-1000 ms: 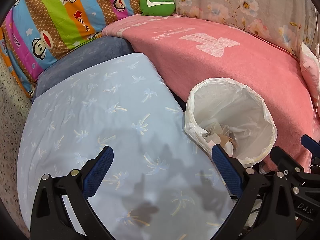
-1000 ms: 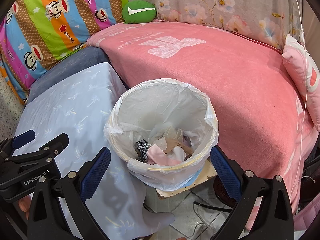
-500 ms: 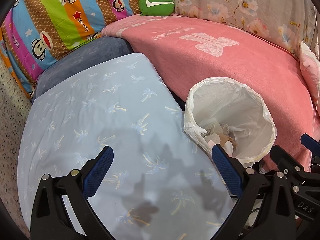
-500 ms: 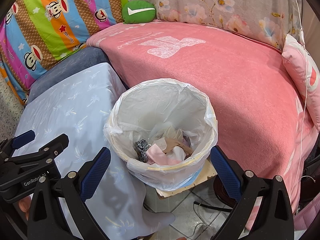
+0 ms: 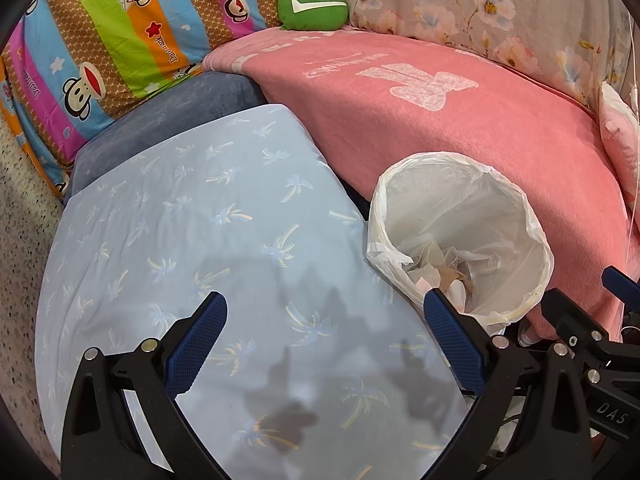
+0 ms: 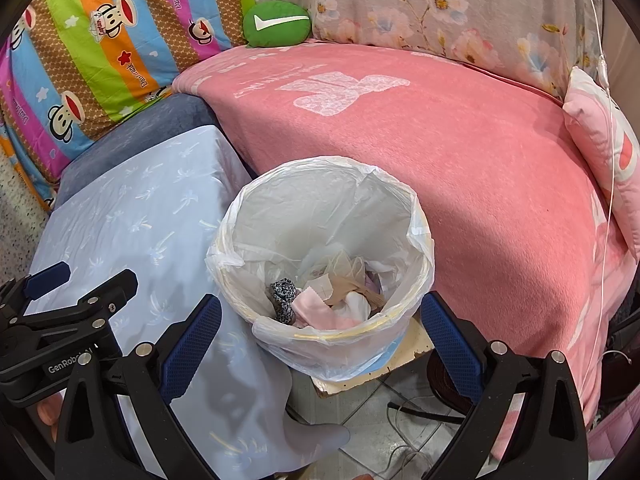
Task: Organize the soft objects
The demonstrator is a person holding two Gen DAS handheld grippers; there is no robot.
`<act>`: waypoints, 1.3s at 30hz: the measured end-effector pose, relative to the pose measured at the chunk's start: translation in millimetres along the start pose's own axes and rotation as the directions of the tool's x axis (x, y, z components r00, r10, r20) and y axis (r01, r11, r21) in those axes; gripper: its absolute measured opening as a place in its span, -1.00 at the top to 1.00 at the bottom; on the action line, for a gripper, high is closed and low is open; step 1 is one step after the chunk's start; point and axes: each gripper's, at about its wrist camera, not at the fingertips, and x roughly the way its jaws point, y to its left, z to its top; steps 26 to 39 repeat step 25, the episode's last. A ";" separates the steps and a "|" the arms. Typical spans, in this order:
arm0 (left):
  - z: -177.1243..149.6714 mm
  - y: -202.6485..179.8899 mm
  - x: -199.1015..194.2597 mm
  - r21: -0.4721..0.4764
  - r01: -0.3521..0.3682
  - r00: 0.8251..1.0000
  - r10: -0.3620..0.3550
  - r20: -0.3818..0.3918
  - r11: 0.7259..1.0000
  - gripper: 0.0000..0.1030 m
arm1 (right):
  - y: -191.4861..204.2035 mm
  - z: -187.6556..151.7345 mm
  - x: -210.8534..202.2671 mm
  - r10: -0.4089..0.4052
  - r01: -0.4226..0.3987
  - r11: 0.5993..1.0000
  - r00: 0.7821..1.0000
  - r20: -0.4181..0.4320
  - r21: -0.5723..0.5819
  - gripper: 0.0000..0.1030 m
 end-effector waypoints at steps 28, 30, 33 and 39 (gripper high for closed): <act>-2.9 3.6 1.0 -0.006 0.006 1.000 -0.007 -0.019 1.000 -0.84 | -1.1 -4.3 -4.0 -0.004 0.004 1.000 1.000 0.003 0.020 -0.88; -2.9 3.6 1.0 -0.006 0.006 1.000 -0.007 -0.019 1.000 -0.84 | -1.1 -4.3 -4.0 -0.004 0.004 1.000 1.000 0.003 0.020 -0.88; -2.9 3.6 1.0 -0.006 0.006 1.000 -0.007 -0.019 1.000 -0.84 | -1.1 -4.3 -4.0 -0.004 0.004 1.000 1.000 0.003 0.020 -0.88; -2.9 3.6 1.0 -0.006 0.006 1.000 -0.007 -0.019 1.000 -0.84 | -1.1 -4.3 -4.0 -0.004 0.004 1.000 1.000 0.003 0.020 -0.88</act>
